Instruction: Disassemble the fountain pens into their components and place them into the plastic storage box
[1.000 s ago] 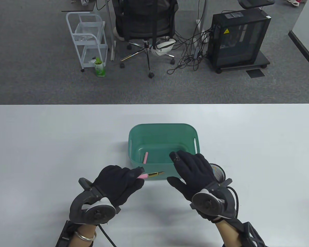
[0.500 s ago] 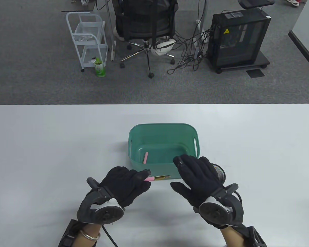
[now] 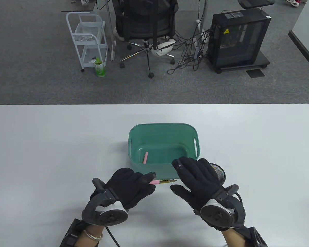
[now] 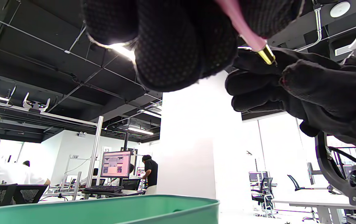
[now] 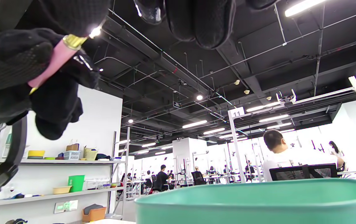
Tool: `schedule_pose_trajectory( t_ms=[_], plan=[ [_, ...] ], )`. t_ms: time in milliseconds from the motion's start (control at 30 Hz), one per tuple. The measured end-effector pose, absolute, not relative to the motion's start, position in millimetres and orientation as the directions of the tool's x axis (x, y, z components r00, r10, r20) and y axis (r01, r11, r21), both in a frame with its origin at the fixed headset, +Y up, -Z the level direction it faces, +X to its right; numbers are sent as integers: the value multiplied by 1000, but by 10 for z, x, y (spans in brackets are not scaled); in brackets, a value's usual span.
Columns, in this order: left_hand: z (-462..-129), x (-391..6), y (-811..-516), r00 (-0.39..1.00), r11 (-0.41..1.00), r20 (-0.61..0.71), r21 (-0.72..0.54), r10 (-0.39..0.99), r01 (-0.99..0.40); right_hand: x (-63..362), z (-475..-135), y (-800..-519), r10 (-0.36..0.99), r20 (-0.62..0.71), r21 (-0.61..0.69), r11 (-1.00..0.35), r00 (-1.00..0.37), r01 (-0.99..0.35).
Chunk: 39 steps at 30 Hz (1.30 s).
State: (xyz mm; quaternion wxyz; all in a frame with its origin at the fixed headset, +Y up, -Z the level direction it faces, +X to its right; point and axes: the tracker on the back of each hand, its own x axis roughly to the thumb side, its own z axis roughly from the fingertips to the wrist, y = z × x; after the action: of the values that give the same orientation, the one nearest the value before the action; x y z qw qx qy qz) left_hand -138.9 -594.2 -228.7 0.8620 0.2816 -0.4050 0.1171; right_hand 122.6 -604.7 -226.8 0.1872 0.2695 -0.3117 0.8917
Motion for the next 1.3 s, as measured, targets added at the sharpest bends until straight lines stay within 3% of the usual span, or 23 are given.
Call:
schedule_pose_trajectory(
  t_ms=[1300],
  plan=[
    [-2267,-1182,-6073,627,857,769,402,-124,-323,1074,-2290,-6127,159,657,-339,-811,-737,-477]
  ],
)
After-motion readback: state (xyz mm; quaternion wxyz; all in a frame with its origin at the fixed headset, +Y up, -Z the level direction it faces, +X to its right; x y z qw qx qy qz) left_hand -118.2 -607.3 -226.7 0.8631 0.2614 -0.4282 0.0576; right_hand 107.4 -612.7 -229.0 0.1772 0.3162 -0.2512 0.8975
